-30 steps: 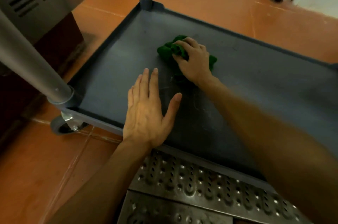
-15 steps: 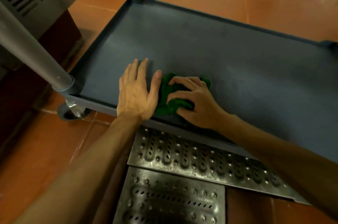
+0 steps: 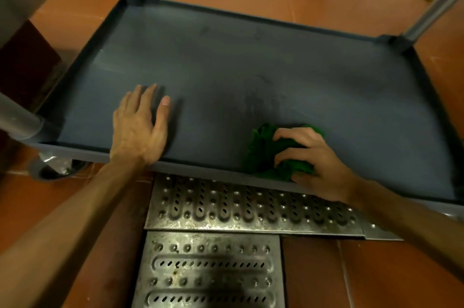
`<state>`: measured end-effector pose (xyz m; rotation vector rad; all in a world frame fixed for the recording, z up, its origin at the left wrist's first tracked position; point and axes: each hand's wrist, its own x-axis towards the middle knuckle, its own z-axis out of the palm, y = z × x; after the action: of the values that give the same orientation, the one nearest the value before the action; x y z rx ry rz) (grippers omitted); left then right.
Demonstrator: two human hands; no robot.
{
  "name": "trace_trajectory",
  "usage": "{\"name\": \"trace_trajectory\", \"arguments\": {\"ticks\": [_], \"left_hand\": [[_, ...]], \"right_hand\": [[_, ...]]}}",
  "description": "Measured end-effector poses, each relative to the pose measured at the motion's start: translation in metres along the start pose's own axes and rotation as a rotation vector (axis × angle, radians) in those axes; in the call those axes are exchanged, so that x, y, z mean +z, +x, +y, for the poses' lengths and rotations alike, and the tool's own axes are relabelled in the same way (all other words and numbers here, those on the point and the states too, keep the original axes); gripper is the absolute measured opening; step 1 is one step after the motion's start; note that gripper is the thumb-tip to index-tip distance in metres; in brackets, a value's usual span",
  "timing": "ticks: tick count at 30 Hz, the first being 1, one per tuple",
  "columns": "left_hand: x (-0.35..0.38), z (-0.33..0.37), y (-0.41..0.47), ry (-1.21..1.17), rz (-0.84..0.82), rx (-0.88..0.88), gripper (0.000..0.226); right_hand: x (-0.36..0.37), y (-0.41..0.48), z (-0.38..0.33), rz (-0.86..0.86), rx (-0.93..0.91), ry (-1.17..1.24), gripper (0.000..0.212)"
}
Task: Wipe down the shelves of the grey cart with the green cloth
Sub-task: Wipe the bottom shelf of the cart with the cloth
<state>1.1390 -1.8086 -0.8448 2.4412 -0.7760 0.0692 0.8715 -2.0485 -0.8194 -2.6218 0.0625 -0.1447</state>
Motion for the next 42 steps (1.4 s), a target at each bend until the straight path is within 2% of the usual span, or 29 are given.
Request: {"name": "trace_trajectory", "arguments": {"ticks": [5, 9, 11, 19, 24, 27, 30, 35, 38, 42], "left_hand": [[-0.004, 0.007, -0.005, 0.058, -0.081, 0.078, 0.077], [-0.004, 0.013, -0.009, 0.084, -0.134, 0.164, 0.080], [-0.003, 0.013, -0.008, 0.080, -0.150, 0.141, 0.082], [0.000, 0.011, -0.005, 0.028, -0.153, 0.064, 0.084], [0.002, 0.012, -0.005, -0.008, -0.136, 0.049, 0.080], [0.003, 0.009, -0.004, -0.019, -0.130, 0.046, 0.076], [0.003, 0.005, 0.000, -0.031, -0.125, 0.019, 0.080], [0.003, 0.006, -0.003, 0.041, -0.140, 0.073, 0.078], [0.000, 0.005, -0.005, 0.082, -0.145, 0.093, 0.075], [-0.001, 0.004, -0.004, 0.116, -0.179, 0.060, 0.073]], "right_hand": [[-0.022, -0.033, 0.017, 0.018, 0.102, 0.038, 0.031], [-0.019, -0.029, 0.007, 0.007, 0.181, 0.091, 0.059], [-0.019, -0.023, 0.005, 0.013, 0.182, 0.127, 0.063], [0.004, 0.026, -0.014, 0.027, 0.070, 0.147, 0.051], [0.032, 0.072, -0.042, -0.004, 0.028, 0.192, 0.054], [0.057, 0.112, -0.070, 0.025, -0.062, 0.161, 0.041], [0.076, 0.136, -0.086, 0.092, -0.073, 0.129, 0.029], [0.074, 0.140, -0.066, 0.084, -0.127, 0.023, 0.039], [0.069, 0.145, -0.053, 0.143, -0.084, -0.046, 0.036], [0.054, 0.139, -0.024, 0.227, 0.074, -0.143, 0.040]]}}
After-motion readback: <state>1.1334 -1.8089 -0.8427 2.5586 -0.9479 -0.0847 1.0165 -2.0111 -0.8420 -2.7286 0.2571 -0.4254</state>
